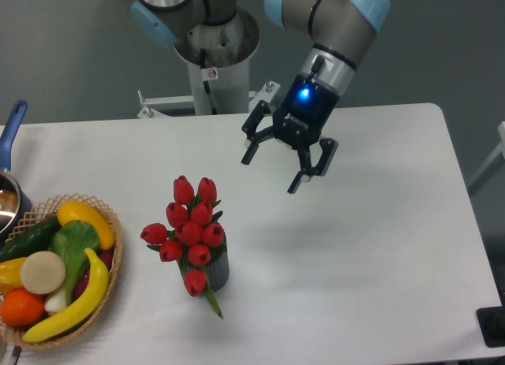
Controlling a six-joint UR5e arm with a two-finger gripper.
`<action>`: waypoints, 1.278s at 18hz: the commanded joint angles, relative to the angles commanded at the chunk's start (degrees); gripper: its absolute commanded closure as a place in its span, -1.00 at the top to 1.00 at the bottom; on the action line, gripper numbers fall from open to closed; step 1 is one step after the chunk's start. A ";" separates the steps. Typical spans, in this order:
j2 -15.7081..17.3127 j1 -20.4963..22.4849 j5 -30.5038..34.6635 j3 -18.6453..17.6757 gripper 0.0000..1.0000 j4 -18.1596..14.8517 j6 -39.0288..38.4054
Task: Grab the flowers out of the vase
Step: 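Move the open gripper down toward the red tulips in the vase, then lower the open gripper around the tulip stems above the vase rim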
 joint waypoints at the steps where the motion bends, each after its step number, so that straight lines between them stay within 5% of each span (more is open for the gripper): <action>1: -0.70 -0.26 -0.71 0.00 1.00 0.00 0.00; 23: -9.32 -8.70 -0.10 5.71 1.00 1.67 0.17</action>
